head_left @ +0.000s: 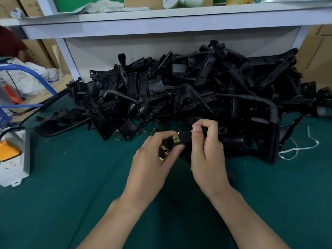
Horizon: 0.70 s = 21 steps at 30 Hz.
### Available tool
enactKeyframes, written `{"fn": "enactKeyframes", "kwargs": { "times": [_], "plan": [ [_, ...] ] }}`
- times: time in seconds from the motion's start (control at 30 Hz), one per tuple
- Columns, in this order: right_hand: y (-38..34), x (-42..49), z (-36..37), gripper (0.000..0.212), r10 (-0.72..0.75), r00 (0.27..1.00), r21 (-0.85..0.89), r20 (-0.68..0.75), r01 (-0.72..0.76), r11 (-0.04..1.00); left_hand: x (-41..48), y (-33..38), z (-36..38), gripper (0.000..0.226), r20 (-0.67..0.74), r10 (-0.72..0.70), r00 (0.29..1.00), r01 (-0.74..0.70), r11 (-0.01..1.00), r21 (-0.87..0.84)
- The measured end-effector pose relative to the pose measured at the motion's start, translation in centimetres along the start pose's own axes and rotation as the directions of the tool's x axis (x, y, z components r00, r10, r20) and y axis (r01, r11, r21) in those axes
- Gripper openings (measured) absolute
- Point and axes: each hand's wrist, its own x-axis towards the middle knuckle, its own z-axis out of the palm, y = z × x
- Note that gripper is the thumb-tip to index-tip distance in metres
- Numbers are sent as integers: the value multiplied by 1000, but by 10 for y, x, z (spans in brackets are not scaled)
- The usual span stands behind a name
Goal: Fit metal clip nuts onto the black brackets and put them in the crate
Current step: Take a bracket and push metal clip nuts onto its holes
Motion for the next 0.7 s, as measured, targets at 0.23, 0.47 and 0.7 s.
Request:
{"fn": "enactKeyframes", "kwargs": {
  "times": [0.23,0.47,0.7],
  "plan": [
    [-10,14,-8,13,273,934,319,232,-338,885,13,4,-11,23,2,-145,989,135,913,-386],
    [-3,20,-22,19,380,731,137,566,-538,832,14,-2,-11,32,271,-119,955,226,883,-411],
    [1,15,-15,30,343,756,51,558,-444,895,13,-8,-6,33,303,-109,947,215,913,-346]
  ]
}}
